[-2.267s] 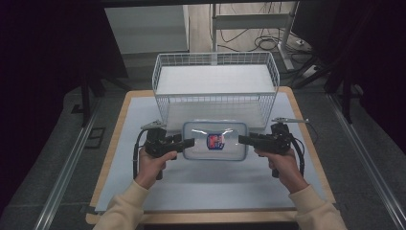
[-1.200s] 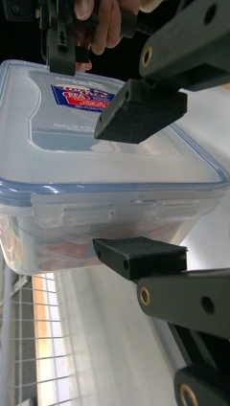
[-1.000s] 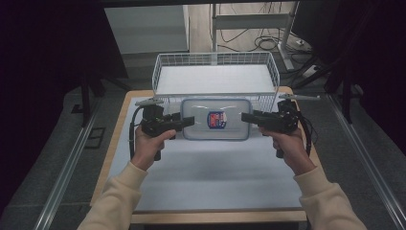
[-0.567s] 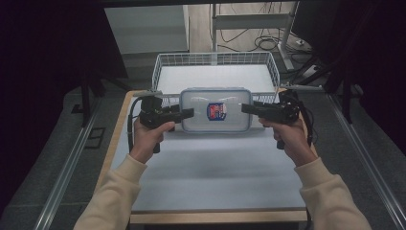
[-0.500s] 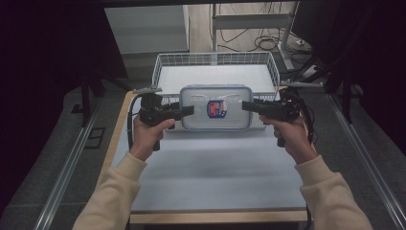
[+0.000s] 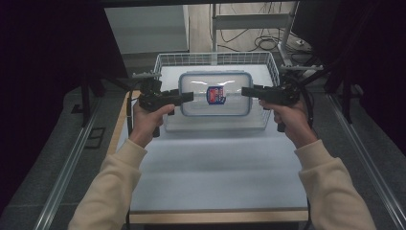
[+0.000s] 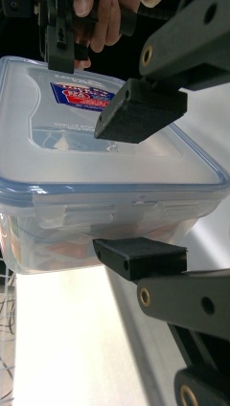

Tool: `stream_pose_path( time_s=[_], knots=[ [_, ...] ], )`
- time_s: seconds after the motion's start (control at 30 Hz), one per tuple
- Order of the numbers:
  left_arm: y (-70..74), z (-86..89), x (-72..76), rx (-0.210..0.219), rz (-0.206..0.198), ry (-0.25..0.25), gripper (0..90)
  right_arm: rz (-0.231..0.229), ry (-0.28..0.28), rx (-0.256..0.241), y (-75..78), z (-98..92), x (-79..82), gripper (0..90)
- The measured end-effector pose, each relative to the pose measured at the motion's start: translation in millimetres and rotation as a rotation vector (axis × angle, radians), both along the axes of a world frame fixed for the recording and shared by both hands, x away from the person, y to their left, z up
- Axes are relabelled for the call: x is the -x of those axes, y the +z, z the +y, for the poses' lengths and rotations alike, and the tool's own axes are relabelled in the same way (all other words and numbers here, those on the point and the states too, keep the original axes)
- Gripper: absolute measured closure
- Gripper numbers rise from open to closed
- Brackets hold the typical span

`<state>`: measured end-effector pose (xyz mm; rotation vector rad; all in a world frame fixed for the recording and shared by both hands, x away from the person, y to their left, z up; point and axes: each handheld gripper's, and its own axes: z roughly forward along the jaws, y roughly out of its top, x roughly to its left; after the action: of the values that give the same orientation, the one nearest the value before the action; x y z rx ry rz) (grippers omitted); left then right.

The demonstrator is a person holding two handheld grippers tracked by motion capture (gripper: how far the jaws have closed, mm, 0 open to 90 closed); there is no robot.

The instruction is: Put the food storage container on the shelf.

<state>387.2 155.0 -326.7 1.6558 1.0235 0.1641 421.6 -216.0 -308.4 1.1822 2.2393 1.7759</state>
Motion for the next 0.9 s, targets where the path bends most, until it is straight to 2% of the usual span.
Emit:
stream_pose_path(
  time_s=[0.13, 0.23, 0.27, 0.7, 0.8, 0.9],
  knots=[
    [3.8, 1.2, -8.9, 0.003, -0.004, 0.006, 43.1, -0.004, 0.003, 0.001, 4.8, 1.6, -10.2, 49.7],
    [6.7, 2.1, -22.0, 0.004, 0.007, 0.009, 43.1, 0.014, 0.003, -0.003, 8.5, 3.1, -23.8, 49.7],
    [6.7, 2.1, -22.0, 0.004, 0.007, 0.009, 43.1, 0.014, 0.003, -0.003, 8.5, 3.1, -23.8, 49.7],
    [18.9, 8.1, -70.9, 0.011, 0.034, 0.001, 43.0, 0.045, -0.014, -0.008, 20.9, 7.7, -70.2, 49.7],
    [19.1, 8.1, -81.6, 0.012, 0.048, -0.001, 43.0, 0.052, -0.022, -0.015, 21.4, 7.8, -81.4, 49.7],
    [17.2, 8.1, -90.5, 0.023, 0.066, 0.003, 43.0, 0.078, -0.027, -0.015, 19.6, 8.0, -92.6, 49.7]
  ],
)
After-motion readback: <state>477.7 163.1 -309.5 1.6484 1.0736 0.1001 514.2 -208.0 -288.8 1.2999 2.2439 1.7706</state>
